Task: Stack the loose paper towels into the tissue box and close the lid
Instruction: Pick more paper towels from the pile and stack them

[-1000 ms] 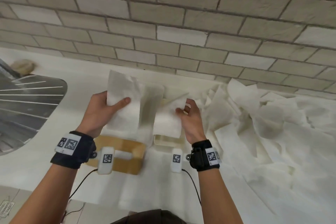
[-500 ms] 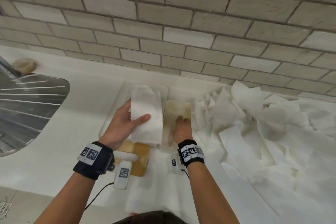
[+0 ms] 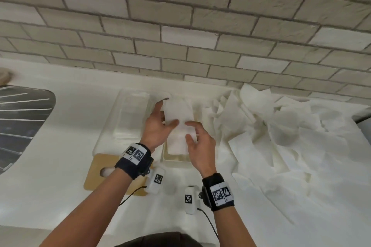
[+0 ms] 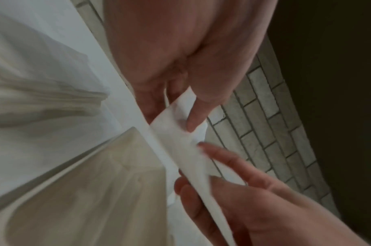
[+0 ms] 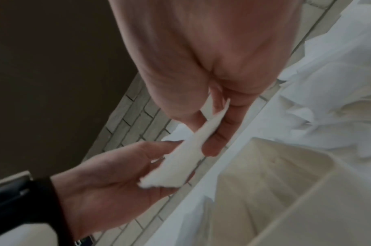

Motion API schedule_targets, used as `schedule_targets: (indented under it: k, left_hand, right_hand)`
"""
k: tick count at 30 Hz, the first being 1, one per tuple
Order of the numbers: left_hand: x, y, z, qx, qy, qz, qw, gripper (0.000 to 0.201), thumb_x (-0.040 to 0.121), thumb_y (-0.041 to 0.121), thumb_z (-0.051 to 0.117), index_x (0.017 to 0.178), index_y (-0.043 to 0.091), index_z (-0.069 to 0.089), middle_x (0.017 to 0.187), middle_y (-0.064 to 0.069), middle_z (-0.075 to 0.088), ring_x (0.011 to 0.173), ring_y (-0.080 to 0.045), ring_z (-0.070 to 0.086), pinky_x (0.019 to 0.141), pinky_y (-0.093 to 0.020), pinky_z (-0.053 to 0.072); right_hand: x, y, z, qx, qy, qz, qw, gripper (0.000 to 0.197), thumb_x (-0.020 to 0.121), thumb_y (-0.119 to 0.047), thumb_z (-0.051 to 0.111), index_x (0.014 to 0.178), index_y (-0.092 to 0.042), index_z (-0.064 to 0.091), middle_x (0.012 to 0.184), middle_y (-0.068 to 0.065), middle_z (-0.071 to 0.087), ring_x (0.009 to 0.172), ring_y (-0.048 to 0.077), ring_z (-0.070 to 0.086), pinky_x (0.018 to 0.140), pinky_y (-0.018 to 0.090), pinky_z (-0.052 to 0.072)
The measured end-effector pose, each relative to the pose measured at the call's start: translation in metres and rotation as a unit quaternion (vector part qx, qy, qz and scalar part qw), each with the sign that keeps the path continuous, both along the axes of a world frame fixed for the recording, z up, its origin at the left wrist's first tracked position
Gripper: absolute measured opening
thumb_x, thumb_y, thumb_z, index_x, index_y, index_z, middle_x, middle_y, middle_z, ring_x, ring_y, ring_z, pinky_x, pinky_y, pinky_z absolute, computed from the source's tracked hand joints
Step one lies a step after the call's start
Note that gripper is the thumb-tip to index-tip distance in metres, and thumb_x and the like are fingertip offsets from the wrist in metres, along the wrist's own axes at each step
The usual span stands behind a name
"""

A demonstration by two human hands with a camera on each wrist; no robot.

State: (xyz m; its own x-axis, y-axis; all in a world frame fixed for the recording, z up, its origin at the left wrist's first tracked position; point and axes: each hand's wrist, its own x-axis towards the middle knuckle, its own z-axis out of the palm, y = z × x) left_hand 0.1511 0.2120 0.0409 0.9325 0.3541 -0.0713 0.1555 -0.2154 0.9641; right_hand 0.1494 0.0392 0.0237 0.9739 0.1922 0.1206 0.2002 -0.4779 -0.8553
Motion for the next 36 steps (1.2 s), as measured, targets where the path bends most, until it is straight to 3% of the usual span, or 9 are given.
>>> schedule_targets:
  k: [4,7,13,19,24,26,31,34,36]
  left_hand:
    - [0.002,0.005,-0.035,0.167,0.061,0.001,0.984,0.084,0.09,0.014,0.08,0.16,0.019,0.035,0.131,-0.015,0.059,0.119,-0.031,0.06,0.104,-0.042,0.051]
    - [-0.003,0.004,-0.054,0.266,0.107,-0.084,0.954,0.071,0.089,0.01,0.077,0.154,0.017,0.047,0.126,-0.021,0.061,0.117,-0.037,0.06,0.098,-0.039,0.049]
    - [-0.008,-0.009,-0.059,0.314,0.171,-0.109,0.928,0.06,0.09,-0.002,0.068,0.148,0.012,0.06,0.135,-0.024,0.063,0.123,-0.039,0.063,0.107,-0.041,0.048]
    - [-0.029,-0.044,-0.028,0.326,0.089,-0.028,0.941,0.048,0.093,0.011,0.075,0.139,0.019,0.066,0.145,-0.013,0.056,0.133,-0.035,0.056,0.113,-0.047,0.047]
    - [-0.037,-0.124,-0.002,0.277,-0.043,-0.088,0.956,0.025,0.095,0.013,0.074,0.119,0.02,0.072,0.112,0.003,0.073,0.101,-0.015,0.069,0.09,-0.038,0.06]
    - [-0.027,-0.158,-0.012,0.254,-0.004,-0.147,0.956,0.018,0.097,0.018,0.073,0.114,0.023,0.071,0.103,0.011,0.074,0.097,-0.006,0.069,0.088,-0.035,0.06]
    - [0.01,-0.223,-0.039,0.258,0.09,-0.229,0.934,0.011,0.101,0.025,0.065,0.11,0.024,0.07,0.092,0.012,0.072,0.093,-0.016,0.069,0.088,-0.043,0.059]
    - [0.037,-0.261,-0.045,0.24,0.12,-0.216,0.939,0.027,0.104,0.046,0.058,0.104,0.022,0.07,0.098,0.005,0.075,0.097,-0.021,0.069,0.09,-0.043,0.059]
    - [0.06,-0.293,-0.045,0.211,0.161,-0.214,0.94,0.054,0.099,0.068,0.053,0.107,0.017,0.07,0.105,-0.002,0.076,0.105,-0.025,0.067,0.095,-0.041,0.056]
  right_hand:
    - [0.016,0.016,-0.033,-0.136,0.089,0.004,0.987,0.032,0.104,-0.004,0.059,0.135,-0.008,0.067,0.136,0.011,0.068,0.12,0.023,0.067,0.109,0.027,0.049]
    - [0.018,0.031,-0.038,-0.236,0.155,0.039,0.958,0.034,0.103,0.001,0.056,0.137,0.003,0.057,0.14,0.023,0.056,0.124,0.039,0.062,0.105,0.039,0.05]
    - [0.017,0.028,-0.02,-0.317,0.136,0.116,0.931,0.037,0.105,-0.005,0.06,0.14,0.0,0.052,0.133,0.023,0.063,0.117,0.038,0.067,0.095,0.041,0.057]
    - [0.037,-0.094,0.008,-0.178,0.021,-0.027,0.984,0.023,0.101,-0.017,0.063,0.123,-0.015,0.066,0.106,0.011,0.079,0.099,0.031,0.075,0.087,0.037,0.058]
    - [0.075,-0.209,-0.047,-0.333,0.156,-0.093,0.925,0.078,0.092,-0.031,0.078,0.155,-0.01,0.036,0.144,0.021,0.056,0.132,0.045,0.057,0.107,0.054,0.049]
    - [0.078,-0.23,-0.065,-0.358,0.181,-0.068,0.914,0.072,0.092,-0.033,0.078,0.151,-0.015,0.04,0.139,0.013,0.064,0.131,0.039,0.058,0.108,0.053,0.048]
    - [0.073,-0.263,-0.049,-0.175,0.08,-0.1,0.976,0.012,0.099,-0.026,0.073,0.101,-0.016,0.068,0.082,-0.005,0.069,0.082,0.026,0.068,0.066,0.03,0.046]
    - [0.063,-0.296,-0.004,-0.022,0.032,-0.2,0.979,0.01,0.103,-0.028,0.072,0.108,-0.026,0.064,0.086,-0.02,0.064,0.072,-0.001,0.064,0.067,0.025,0.041]
    - [0.058,-0.324,0.02,0.075,0.018,-0.236,0.969,0.006,0.104,-0.031,0.07,0.107,-0.026,0.067,0.09,-0.011,0.073,0.076,0.002,0.068,0.073,0.027,0.051]
